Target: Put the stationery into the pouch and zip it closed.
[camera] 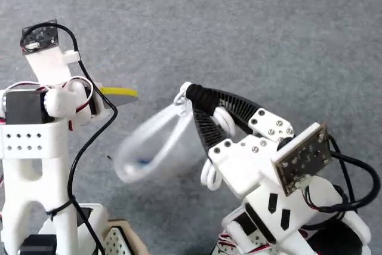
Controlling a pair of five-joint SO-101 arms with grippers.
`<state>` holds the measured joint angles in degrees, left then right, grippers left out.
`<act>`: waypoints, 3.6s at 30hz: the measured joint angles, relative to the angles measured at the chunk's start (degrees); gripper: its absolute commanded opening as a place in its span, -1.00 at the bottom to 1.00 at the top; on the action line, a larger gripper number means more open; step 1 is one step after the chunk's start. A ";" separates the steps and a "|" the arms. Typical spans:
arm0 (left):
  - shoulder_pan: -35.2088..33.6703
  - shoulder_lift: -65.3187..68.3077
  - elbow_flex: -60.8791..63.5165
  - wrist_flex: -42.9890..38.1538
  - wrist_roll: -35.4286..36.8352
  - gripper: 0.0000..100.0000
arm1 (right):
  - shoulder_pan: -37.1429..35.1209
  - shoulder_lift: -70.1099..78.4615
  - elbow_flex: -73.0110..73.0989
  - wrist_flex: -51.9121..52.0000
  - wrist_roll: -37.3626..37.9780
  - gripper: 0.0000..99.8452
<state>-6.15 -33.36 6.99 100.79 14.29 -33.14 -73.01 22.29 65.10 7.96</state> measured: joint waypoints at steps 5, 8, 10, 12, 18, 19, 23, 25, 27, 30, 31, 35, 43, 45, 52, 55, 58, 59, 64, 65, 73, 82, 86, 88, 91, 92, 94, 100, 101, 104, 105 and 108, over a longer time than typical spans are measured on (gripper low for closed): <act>0.00 0.00 0.26 0.00 0.00 -0.06 | -1.49 0.00 0.09 -0.53 0.00 -0.98; 0.00 0.00 0.26 0.00 0.00 -0.06 | -1.58 0.00 0.09 -2.20 0.00 -0.98; 0.00 0.00 0.26 0.00 0.00 -0.06 | -0.79 0.00 0.09 -3.08 0.53 -0.98; 0.00 0.00 0.26 0.00 0.00 -0.06 | 0.62 0.00 0.09 -3.78 2.55 -0.98; 0.00 0.00 0.26 0.00 0.00 -0.06 | 2.46 0.00 0.09 -4.66 8.35 -0.98; 0.00 0.00 0.26 0.00 0.00 -0.06 | 2.46 0.00 0.09 -4.66 9.05 -0.98; 0.00 0.00 0.26 0.00 0.00 -0.06 | 2.64 -0.53 2.64 -5.36 10.64 -0.98; 0.00 0.00 0.26 0.00 0.00 -0.06 | 2.64 -0.18 5.10 -6.86 10.64 -0.98; 0.00 0.00 0.26 0.00 0.00 -0.06 | 2.64 0.09 7.82 -8.70 10.64 -0.98; 0.00 0.00 0.26 0.00 0.00 -0.07 | 1.49 0.09 10.46 -10.90 10.73 -0.98; 0.00 0.00 0.26 0.00 -0.35 -0.07 | 0.70 0.09 10.73 -11.25 10.73 -0.98; 0.00 0.00 0.26 0.00 -5.45 -0.07 | -0.97 0.09 10.81 -11.43 10.73 -0.98; 0.00 0.00 1.49 0.00 -15.91 -0.07 | -1.23 0.09 10.90 -11.43 2.37 -0.98; 0.00 0.00 1.49 0.00 -18.64 -0.06 | -1.23 0.09 10.90 -11.43 0.00 -0.98; 0.00 0.00 1.49 -0.88 -33.49 -0.06 | -5.63 0.09 10.90 -11.16 -6.77 -0.98; -1.67 0.00 1.49 -3.16 -36.48 -0.06 | -8.35 0.09 10.90 -8.88 -7.56 -0.98; -4.48 0.00 1.49 -4.57 -36.92 -0.06 | -9.23 -0.26 10.90 -6.42 -5.54 -0.98; -5.63 0.00 1.49 -4.66 -36.92 -0.06 | -9.23 -0.44 10.90 -5.89 -3.96 -0.98; -9.67 0.00 1.49 -4.92 -32.79 -0.07 | -9.23 -0.53 10.55 -4.92 6.42 -0.98; -10.20 0.00 1.49 -5.01 -31.82 -0.07 | -8.09 -0.35 10.29 -4.92 7.65 -0.98; -11.96 0.00 1.49 -5.01 -24.70 -0.07 | 3.60 0.09 10.11 -11.08 10.20 -0.98; -11.96 0.09 4.84 -5.01 -23.21 -0.07 | 6.68 0.18 10.29 -23.56 16.88 -0.98; -11.96 0.09 7.65 -5.01 -23.21 -0.07 | 5.80 0.09 15.03 -29.27 16.88 -0.98; -11.96 0.09 8.00 -5.01 -23.21 -0.07 | 3.52 1.76 17.58 -29.89 15.38 -0.98; -11.96 0.09 8.00 -5.01 -23.21 -0.07 | 0.00 3.08 19.87 -30.07 8.70 -0.98; -11.96 0.09 8.00 -5.01 -23.21 -0.07 | -0.70 3.34 19.87 -30.07 5.89 -0.98; -11.96 0.09 8.00 -5.01 -23.21 -0.07 | -1.58 3.43 19.87 -29.54 0.62 -0.98; -11.96 0.09 8.00 -5.01 -23.21 -0.07 | -8.88 3.25 16.09 -17.93 -7.03 -0.98; -11.96 0.09 8.00 -5.01 -23.21 -0.07 | -10.20 2.81 14.77 -15.30 -7.30 -0.98; -11.96 0.09 8.00 -5.01 -23.21 -0.07 | -12.48 1.32 11.08 -8.35 -7.38 -0.98; -11.96 0.09 8.00 -5.01 -23.21 -0.07 | -12.57 0.79 10.02 -6.07 -7.38 -0.98; -11.96 0.09 8.00 -5.01 -23.21 -0.07 | -12.57 -1.67 7.30 0.97 -7.03 -0.98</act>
<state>-18.11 -33.27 14.99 95.78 -8.92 -45.71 -74.68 29.58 66.07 0.92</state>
